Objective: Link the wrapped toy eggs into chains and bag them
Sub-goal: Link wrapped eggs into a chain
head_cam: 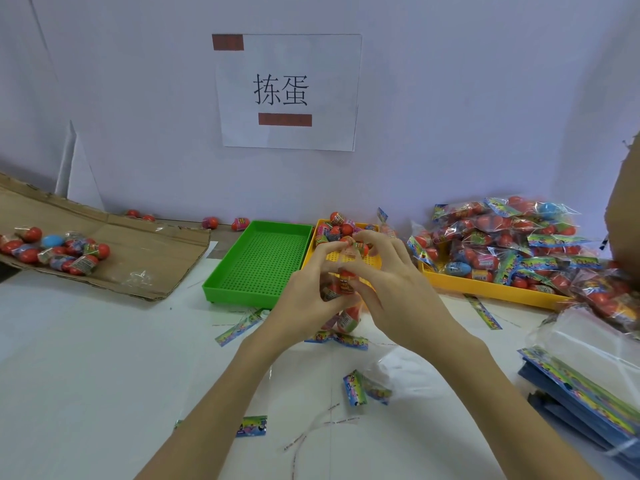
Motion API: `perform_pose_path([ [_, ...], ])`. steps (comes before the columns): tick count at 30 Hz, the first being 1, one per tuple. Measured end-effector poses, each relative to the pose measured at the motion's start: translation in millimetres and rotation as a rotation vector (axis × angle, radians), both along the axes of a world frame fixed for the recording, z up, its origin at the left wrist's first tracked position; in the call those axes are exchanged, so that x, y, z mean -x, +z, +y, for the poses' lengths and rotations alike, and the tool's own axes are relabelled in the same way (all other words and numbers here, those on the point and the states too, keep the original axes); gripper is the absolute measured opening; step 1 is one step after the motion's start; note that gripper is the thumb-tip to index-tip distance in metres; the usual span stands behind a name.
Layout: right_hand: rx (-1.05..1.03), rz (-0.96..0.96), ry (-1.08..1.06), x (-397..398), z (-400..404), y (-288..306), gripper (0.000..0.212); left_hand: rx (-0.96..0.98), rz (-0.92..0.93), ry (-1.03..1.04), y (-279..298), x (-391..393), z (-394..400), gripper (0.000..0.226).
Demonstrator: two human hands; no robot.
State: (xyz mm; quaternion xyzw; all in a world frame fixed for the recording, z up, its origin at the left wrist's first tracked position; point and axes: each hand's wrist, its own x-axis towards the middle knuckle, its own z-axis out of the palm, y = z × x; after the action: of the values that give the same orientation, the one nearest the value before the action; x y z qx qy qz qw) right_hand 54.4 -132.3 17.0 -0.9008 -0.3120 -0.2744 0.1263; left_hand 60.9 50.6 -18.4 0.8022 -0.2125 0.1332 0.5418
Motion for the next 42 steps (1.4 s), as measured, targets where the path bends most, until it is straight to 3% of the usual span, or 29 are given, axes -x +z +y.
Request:
perform_pose_path([
  [6,-0.066,0.133,-0.113,-5,-5,1,0.036,0.052,-0.061,-0.033,2,0,0,0.083],
  [12,-0.204,0.436,-0.026,-5,-3,1,0.032,-0.131,-0.175,-0.033,2,2,-1,0.031],
  [14,-0.269,0.447,0.003,-4,-1,0,0.025,-0.179,-0.175,-0.017,1,1,-1,0.026],
  [20,-0.369,0.439,-0.046,-6,-5,2,0.020,-0.336,-0.198,0.104,6,4,9,0.043],
  [26,-0.338,0.454,-0.056,-6,-4,2,0.018,-0.389,-0.229,0.101,8,3,11,0.009],
  [35,-0.219,0.447,-0.052,-13,-18,13,0.012,-0.075,0.043,-0.149,14,5,10,0.005],
  [42,-0.461,0.514,-0.061,-14,-24,11,0.005,-0.024,0.064,-0.193,16,7,8,0.007],
])
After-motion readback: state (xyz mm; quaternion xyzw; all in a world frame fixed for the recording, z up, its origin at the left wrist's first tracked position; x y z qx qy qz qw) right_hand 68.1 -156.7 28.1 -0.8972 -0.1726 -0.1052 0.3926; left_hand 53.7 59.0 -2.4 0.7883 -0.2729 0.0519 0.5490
